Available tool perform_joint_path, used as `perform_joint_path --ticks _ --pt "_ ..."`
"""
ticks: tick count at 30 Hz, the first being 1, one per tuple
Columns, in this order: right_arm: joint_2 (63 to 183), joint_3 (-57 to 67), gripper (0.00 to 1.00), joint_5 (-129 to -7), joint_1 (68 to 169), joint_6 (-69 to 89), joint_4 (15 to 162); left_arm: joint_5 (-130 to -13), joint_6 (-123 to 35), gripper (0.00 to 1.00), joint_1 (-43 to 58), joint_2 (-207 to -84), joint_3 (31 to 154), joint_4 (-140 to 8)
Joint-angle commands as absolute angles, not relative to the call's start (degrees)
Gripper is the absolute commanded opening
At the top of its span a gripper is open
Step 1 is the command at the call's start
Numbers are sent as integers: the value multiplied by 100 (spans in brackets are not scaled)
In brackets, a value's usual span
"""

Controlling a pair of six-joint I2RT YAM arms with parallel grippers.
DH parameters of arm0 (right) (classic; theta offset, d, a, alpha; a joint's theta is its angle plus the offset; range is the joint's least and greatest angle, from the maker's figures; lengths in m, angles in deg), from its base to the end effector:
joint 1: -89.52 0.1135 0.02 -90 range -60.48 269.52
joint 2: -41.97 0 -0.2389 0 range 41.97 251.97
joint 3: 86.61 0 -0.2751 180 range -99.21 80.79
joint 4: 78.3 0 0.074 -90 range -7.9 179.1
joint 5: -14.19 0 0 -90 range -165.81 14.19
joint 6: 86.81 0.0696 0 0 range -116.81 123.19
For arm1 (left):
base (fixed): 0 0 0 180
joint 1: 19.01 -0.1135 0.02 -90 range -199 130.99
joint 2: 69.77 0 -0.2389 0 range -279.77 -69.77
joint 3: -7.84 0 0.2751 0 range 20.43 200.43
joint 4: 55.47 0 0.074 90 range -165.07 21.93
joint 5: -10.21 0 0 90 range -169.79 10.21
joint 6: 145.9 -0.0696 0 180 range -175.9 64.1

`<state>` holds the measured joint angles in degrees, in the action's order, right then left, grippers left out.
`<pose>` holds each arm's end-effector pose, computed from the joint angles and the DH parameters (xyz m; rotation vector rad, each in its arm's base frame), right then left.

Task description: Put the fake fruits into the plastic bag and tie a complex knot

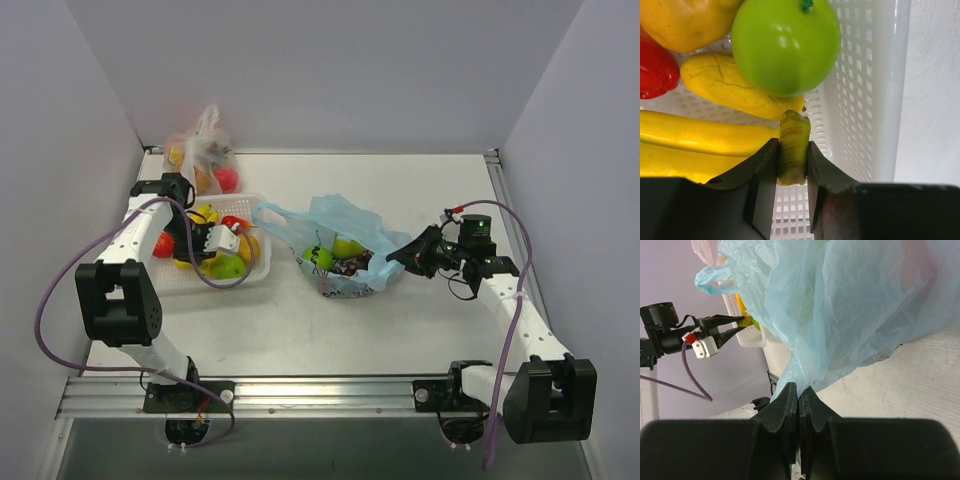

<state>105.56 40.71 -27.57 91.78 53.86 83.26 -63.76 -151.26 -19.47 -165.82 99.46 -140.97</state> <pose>0.2865 0.0633 0.2164 0.3661 2.1807 1.4150 0.3198 -0.0167 0.1889 2.1517 1.9748 -0.2743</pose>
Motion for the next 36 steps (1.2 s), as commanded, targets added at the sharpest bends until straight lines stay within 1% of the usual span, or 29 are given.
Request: perform_joint_path --ticks 1,3,9,12,13,14,16,17,20,22,26,28,31,36 --pt "10534 3834 0 -2730 9145 5311 8339 -6275 -15232 5 -1953 -16057 10348 -14514" --pt "10499 3843 0 -2721 9145 5311 8339 -6196 -15241 0 -1953 -15855 10445 -14707" --pt "10472 3878 0 -2712 9172 5328 8348 -6090 -15276 0 -1953 -15354 10613 -14918" --pt "10455 3869 0 -2712 9198 5346 8383 -5810 -15101 0 -1953 -15142 10691 -14884" --pt "10437 3878 0 -2712 9207 5355 8374 -5652 -15013 0 -1945 -15090 10796 -14892" --pt "10428 3869 0 -2712 9207 5363 8383 -5172 -14777 0 -1953 -15054 11180 -14988" --pt "10411 3869 0 -2695 9224 5346 8383 -4616 -14486 0 -1944 -15080 11665 -15190" --pt "10393 3878 0 -2695 9216 5320 8383 -4004 -14154 0 -1944 -15115 12215 -15409" --pt "10358 3869 0 -2704 9215 5241 8357 -3437 -13608 0 -1411 -15116 12668 -15761" --pt "10341 3869 0 -2721 9224 5171 8348 -3374 -13388 0 -1050 -14967 12538 -15754" --pt "10340 3834 0 -2721 9224 4951 8243 -3129 -12151 0 -111 -14256 11958 -14834" --pt "10340 3816 0 -2712 9242 4793 8181 -2673 -11814 0 155 -14123 11843 -14664" --pt "10323 3746 0 -2607 9242 4477 8059 -2163 -11454 0 770 -14148 11756 -14716" --pt "10367 3562 0 -2247 9233 3773 7716 -1916 -11295 0 1780 -14491 11535 -14796"
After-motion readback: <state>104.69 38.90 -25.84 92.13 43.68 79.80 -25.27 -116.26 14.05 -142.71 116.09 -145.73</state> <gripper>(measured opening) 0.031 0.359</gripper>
